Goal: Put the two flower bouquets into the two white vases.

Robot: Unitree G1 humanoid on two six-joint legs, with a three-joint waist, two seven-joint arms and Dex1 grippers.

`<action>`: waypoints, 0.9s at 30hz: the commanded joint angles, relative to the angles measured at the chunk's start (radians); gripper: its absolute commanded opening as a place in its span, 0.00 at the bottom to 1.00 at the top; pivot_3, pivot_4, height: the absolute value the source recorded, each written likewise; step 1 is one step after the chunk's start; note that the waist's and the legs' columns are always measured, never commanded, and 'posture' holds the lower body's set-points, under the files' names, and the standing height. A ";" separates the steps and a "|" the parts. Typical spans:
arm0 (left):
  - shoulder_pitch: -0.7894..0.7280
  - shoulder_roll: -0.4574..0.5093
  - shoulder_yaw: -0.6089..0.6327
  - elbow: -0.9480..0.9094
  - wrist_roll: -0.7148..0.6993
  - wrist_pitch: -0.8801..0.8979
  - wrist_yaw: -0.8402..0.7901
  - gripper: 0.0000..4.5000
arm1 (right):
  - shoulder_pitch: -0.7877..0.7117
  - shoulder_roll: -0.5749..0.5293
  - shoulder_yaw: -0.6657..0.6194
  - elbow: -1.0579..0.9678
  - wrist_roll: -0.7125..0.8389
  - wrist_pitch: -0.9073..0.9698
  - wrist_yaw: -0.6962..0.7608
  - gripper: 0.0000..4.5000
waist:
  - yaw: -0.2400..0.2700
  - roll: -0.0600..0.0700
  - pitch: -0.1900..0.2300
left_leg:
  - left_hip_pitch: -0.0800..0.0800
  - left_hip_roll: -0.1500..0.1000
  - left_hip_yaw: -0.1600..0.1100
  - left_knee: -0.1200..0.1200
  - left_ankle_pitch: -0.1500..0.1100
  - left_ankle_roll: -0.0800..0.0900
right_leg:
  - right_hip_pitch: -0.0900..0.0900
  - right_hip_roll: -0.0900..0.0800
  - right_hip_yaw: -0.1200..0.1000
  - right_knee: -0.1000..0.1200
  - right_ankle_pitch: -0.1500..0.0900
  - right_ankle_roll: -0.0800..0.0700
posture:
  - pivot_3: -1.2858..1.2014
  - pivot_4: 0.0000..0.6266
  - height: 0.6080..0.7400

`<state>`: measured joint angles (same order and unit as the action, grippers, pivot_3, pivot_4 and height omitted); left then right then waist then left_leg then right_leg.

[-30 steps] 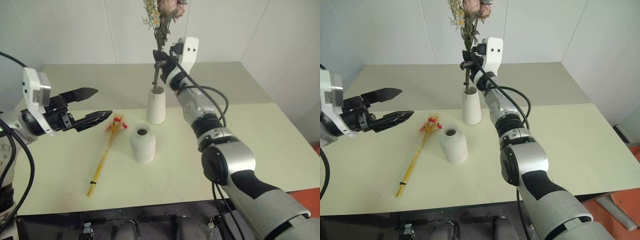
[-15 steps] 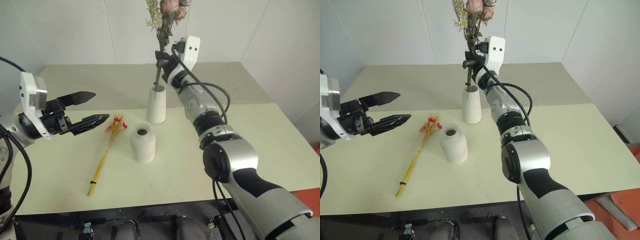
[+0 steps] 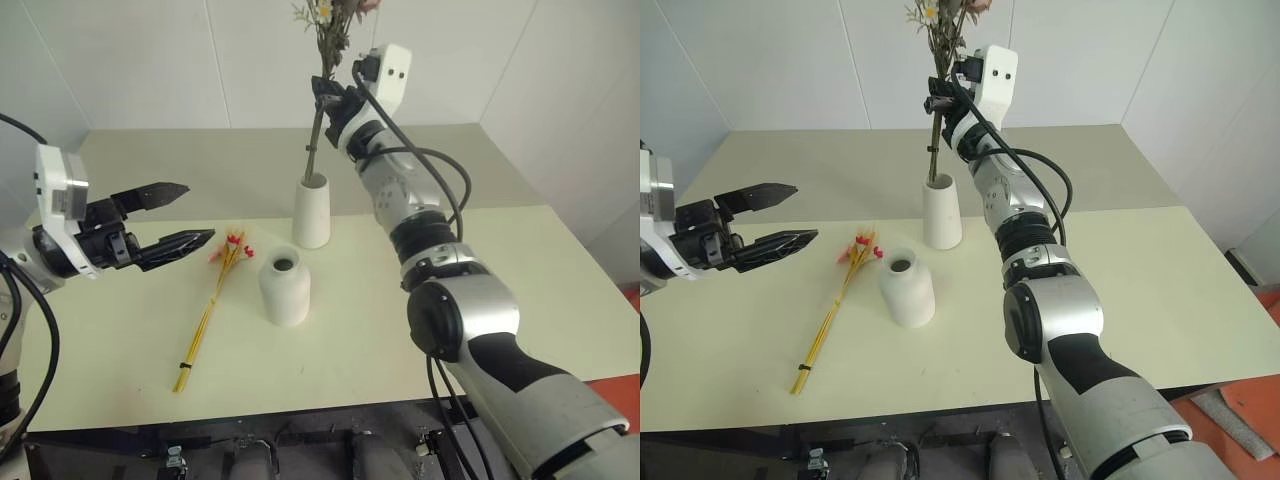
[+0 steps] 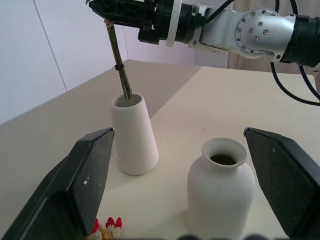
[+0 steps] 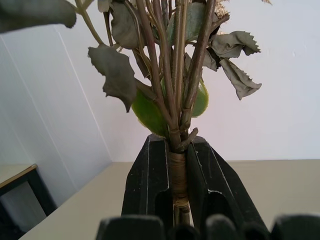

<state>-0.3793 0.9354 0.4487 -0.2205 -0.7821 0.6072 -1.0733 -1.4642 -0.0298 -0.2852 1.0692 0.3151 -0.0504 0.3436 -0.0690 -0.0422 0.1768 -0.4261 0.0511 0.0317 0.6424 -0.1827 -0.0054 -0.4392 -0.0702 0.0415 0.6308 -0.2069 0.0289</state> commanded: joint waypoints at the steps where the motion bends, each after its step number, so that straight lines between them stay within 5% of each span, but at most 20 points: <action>1: 0.004 0.025 0.028 -0.006 0.003 -0.031 -0.015 1.00 | -0.019 -0.015 -0.001 0.026 -0.015 -0.073 0.001 0.04 | 0.000 0.000 0.000 | 0.000 0.000 0.000 0.000 0.000 0.000 | 0.000 0.000 0.000 0.000 0.000 0.000 | 0.52 0.24 1.00; 21: 0.044 0.029 0.042 -0.058 -0.021 -0.014 0.022 1.00 | 0.048 0.028 0.032 0.136 -0.100 -0.184 0.000 0.04 | -0.001 0.000 0.000 | 0.000 0.000 0.000 0.000 0.000 0.000 | 0.000 0.000 0.000 0.000 0.000 0.000 | 0.52 0.24 1.00; 27: 0.040 0.037 0.038 -0.054 -0.024 -0.008 0.029 1.00 | 0.096 0.039 0.046 0.102 -0.104 -0.194 0.024 0.49 | -0.001 0.000 0.000 | 0.000 0.000 0.000 0.000 0.000 0.000 | 0.000 0.000 0.000 0.000 0.000 0.000 | 0.52 0.24 1.00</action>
<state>-0.3311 0.9507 0.4550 -0.2568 -0.7898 0.5995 -1.0483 -1.3639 0.0085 -0.2442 1.2239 0.2145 -0.2071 0.3555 -0.0698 -0.0421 0.1769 -0.4260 0.0512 0.0317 0.6420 -0.1827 -0.0055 -0.4394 -0.0702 0.0417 0.6310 -0.2069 0.0288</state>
